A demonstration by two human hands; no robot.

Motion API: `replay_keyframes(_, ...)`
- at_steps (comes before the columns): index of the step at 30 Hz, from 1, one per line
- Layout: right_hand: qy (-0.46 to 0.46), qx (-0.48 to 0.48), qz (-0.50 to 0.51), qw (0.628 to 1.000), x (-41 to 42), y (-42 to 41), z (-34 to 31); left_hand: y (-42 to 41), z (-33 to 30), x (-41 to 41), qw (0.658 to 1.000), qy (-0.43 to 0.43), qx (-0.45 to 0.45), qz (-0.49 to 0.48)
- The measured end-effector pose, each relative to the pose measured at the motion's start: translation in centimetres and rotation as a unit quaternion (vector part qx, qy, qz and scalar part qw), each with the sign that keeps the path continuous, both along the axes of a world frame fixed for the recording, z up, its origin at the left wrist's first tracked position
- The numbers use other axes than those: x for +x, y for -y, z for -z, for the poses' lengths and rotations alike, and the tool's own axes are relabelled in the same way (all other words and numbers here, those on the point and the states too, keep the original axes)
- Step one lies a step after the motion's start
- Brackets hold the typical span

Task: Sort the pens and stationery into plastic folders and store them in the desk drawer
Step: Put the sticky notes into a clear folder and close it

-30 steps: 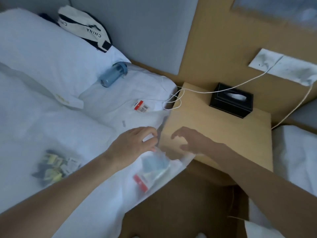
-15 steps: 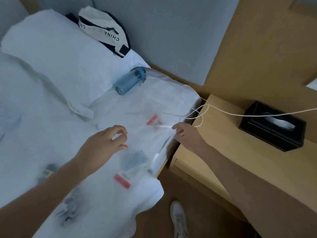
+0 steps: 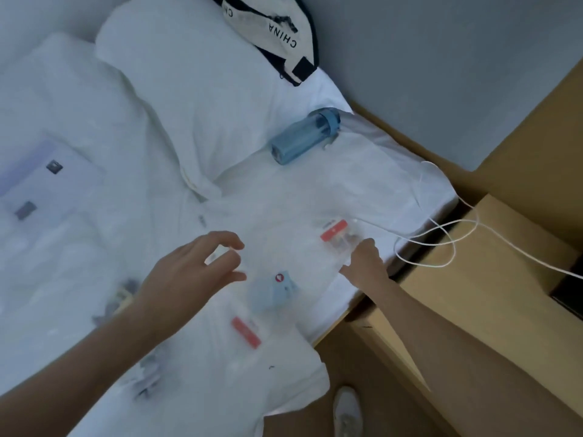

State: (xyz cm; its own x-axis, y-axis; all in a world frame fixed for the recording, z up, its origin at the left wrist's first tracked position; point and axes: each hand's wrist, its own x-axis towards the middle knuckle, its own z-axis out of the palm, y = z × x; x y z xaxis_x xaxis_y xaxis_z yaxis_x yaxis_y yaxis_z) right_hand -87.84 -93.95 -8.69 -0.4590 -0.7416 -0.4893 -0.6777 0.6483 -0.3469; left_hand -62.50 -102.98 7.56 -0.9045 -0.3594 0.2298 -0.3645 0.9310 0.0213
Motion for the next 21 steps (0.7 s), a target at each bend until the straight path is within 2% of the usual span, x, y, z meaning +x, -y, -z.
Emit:
replay_keyframes(2,-0.026,-0.009,0.015,1.000,0.7,0.3,0.4,0.0,0.1,0.2,1.000,-0.003,0.004,-0.011)
replay_keyframes(6,-0.005,-0.056,0.072,0.996,1.1,0.4,0.5,0.2,0.6,0.4,1.000,-0.019,0.005,-0.017)
replay_keyframes(15,-0.040,-0.063,0.042,0.996,0.1,0.5,1.4,0.2,1.3,0.3,0.999,-0.035,0.017,-0.025)
replay_keyframes(21,0.028,-0.098,0.142,0.985,-1.4,-1.6,0.0,-0.9,1.0,-0.1,0.997,-0.050,0.040,-0.048)
